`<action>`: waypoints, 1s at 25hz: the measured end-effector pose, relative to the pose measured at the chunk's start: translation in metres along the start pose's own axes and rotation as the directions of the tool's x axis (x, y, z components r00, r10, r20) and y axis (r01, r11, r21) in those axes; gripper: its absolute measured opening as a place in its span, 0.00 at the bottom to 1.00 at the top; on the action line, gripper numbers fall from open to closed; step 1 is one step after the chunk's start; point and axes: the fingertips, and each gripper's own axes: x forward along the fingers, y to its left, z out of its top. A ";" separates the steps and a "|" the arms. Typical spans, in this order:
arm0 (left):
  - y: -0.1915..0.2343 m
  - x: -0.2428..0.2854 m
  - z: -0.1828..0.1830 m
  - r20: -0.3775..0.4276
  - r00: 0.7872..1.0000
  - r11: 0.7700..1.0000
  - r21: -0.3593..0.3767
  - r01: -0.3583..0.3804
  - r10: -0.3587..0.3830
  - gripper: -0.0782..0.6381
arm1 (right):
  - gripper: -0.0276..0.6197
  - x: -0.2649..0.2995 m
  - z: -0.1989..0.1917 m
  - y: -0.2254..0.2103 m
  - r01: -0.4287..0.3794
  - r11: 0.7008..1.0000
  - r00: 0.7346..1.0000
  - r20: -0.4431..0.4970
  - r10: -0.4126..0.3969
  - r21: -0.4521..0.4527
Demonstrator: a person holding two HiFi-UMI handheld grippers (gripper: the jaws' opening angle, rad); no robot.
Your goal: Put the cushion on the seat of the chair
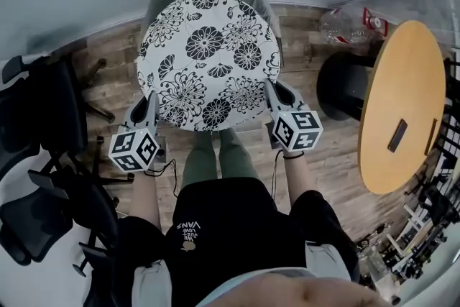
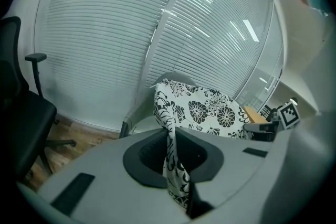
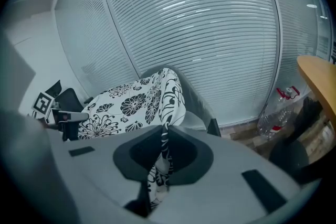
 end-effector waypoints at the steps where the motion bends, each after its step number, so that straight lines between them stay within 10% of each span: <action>1: 0.001 0.002 -0.002 -0.005 1.000 1.000 -0.001 -0.001 0.001 0.16 | 0.09 0.002 -0.002 -0.001 0.001 1.000 1.000 -0.005 -0.001 -0.002; 25: 0.007 0.012 -0.010 -0.047 0.999 1.000 -0.017 0.006 -0.006 0.16 | 0.09 0.009 -0.007 -0.006 0.043 0.999 0.998 -0.048 -0.044 -0.016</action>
